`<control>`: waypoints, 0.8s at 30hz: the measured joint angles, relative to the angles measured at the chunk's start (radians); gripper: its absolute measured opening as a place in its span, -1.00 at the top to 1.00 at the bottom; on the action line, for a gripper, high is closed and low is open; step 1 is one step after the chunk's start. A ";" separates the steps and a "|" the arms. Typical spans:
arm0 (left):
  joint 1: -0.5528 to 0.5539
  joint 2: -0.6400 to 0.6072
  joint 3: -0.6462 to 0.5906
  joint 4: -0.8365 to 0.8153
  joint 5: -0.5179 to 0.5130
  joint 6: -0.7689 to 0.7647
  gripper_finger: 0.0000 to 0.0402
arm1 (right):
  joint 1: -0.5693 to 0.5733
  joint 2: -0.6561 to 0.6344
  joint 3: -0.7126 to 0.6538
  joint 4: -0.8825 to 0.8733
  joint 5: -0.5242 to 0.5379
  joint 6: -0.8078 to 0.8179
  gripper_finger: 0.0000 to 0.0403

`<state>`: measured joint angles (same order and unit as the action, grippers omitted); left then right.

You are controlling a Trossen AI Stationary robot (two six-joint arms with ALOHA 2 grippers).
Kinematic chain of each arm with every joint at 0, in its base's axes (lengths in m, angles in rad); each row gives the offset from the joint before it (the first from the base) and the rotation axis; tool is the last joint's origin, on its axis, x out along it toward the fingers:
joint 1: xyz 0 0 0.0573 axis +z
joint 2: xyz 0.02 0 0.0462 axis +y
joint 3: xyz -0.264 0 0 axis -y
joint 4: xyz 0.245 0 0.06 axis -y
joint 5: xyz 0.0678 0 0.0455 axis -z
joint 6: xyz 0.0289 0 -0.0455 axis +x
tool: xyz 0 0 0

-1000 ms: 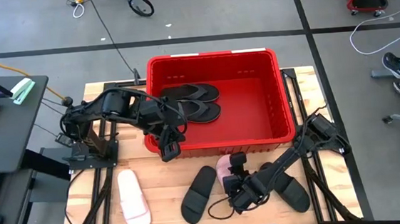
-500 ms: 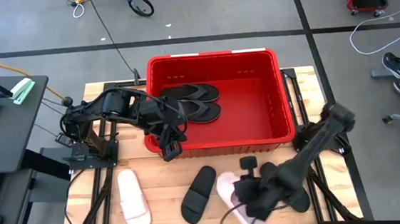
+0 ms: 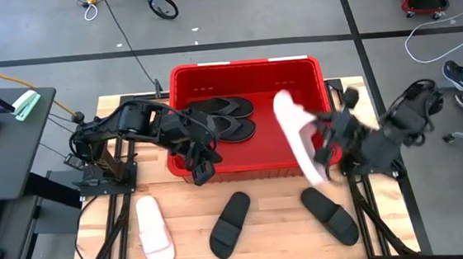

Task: Pick and place slides into bin
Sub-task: Put the pink slides into the red bin

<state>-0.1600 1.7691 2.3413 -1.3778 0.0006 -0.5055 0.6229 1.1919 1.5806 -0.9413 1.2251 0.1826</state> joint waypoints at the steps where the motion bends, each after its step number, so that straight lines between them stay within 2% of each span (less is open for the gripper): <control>1: 0.000 0.000 0.000 0.002 0.000 0.001 0.89 | -0.031 -0.010 0.000 -0.002 -0.003 -0.035 0.96; 5: 0.000 0.000 0.000 0.024 0.000 0.001 0.92 | -0.176 -0.005 -0.001 -0.050 -0.030 -0.149 0.96; 9: 0.003 0.000 0.000 0.074 -0.038 0.008 0.97 | -0.348 0.037 -0.002 -0.205 -0.062 -0.153 0.96; 15: 0.065 -0.002 0.000 0.137 -0.103 0.024 0.95 | -0.624 0.128 -0.002 -0.289 -0.377 -0.201 0.96; 20: 0.157 -0.005 0.001 0.177 -0.113 0.104 0.87 | -0.793 0.240 -0.002 -0.275 -0.453 -0.336 0.96; 24: 0.237 -0.012 0.001 0.197 -0.115 0.179 0.91 | -0.902 0.334 -0.002 -0.223 -0.550 -0.438 0.96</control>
<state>0.0774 1.7569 2.3426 -1.1809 -0.1148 -0.3269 -0.2787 1.5259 1.5791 -1.1644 0.6749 -0.2555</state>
